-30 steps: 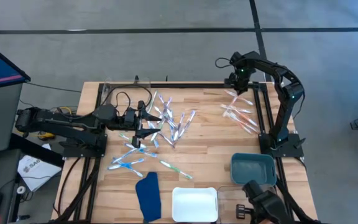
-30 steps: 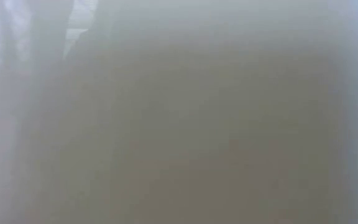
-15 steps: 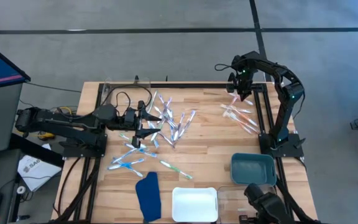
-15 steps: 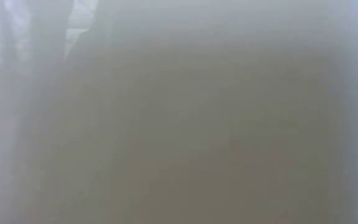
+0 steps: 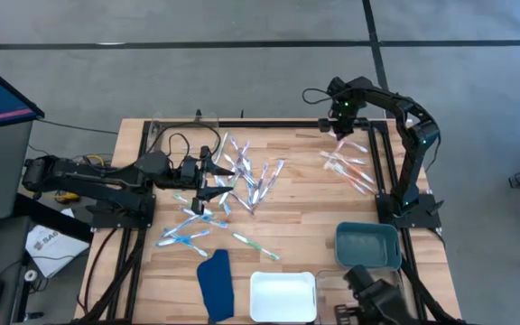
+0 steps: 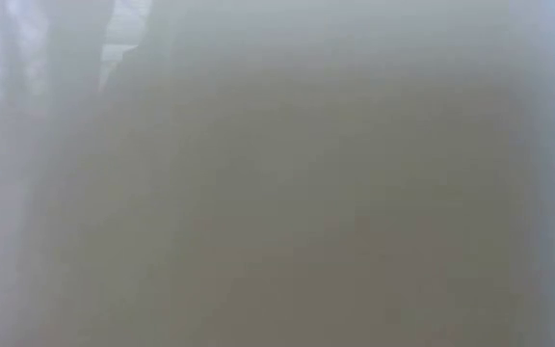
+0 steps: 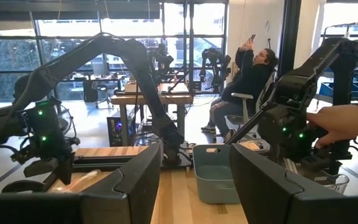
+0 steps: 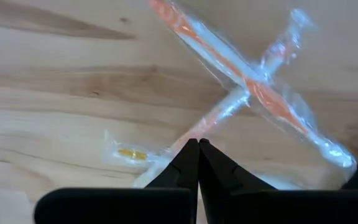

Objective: Pick & Place Toothbrushes
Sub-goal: Adjust the orange toothbrushes

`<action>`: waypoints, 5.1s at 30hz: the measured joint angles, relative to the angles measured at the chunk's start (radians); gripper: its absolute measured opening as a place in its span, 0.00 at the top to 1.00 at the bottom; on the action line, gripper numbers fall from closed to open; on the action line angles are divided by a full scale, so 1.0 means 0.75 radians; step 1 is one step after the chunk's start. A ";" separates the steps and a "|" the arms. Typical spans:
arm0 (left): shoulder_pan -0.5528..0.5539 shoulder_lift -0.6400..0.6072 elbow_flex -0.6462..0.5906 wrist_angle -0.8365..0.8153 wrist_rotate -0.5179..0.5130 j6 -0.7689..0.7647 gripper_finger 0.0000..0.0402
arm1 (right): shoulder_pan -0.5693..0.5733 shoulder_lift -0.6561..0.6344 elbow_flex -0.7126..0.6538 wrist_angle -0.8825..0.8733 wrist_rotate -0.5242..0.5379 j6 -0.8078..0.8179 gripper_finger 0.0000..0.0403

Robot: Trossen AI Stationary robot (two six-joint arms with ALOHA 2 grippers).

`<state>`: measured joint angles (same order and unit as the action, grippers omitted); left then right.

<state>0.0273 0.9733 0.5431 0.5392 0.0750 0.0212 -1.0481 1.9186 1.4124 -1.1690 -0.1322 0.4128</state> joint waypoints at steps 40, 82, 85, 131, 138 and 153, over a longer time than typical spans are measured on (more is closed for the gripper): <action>0.000 0.001 0.000 -0.001 0.000 -0.001 0.54 | -0.041 0.002 -0.083 0.121 0.034 0.029 1.00; 0.000 0.001 0.000 -0.048 0.000 -0.004 0.54 | 0.181 -0.457 0.020 0.049 -0.066 -0.171 1.00; 0.000 0.001 0.000 -0.051 0.000 -0.003 0.54 | 0.205 -0.517 -0.044 0.055 -0.061 -0.170 1.00; 0.450 1.265 1.389 -0.858 0.390 0.236 0.57 | 0.673 -1.428 -0.675 0.849 -0.062 -0.101 1.00; 0.504 1.352 1.424 -0.862 0.387 0.110 0.79 | 0.702 -1.453 -0.674 0.827 -0.046 -0.146 1.00; 0.288 1.371 1.392 -0.968 0.394 0.102 1.00 | 0.402 -1.128 -0.668 0.496 0.249 0.034 1.00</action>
<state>0.2430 2.0018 1.5872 -0.1867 0.3702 0.0979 -0.7467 1.0725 0.9113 -0.7966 0.0547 0.4382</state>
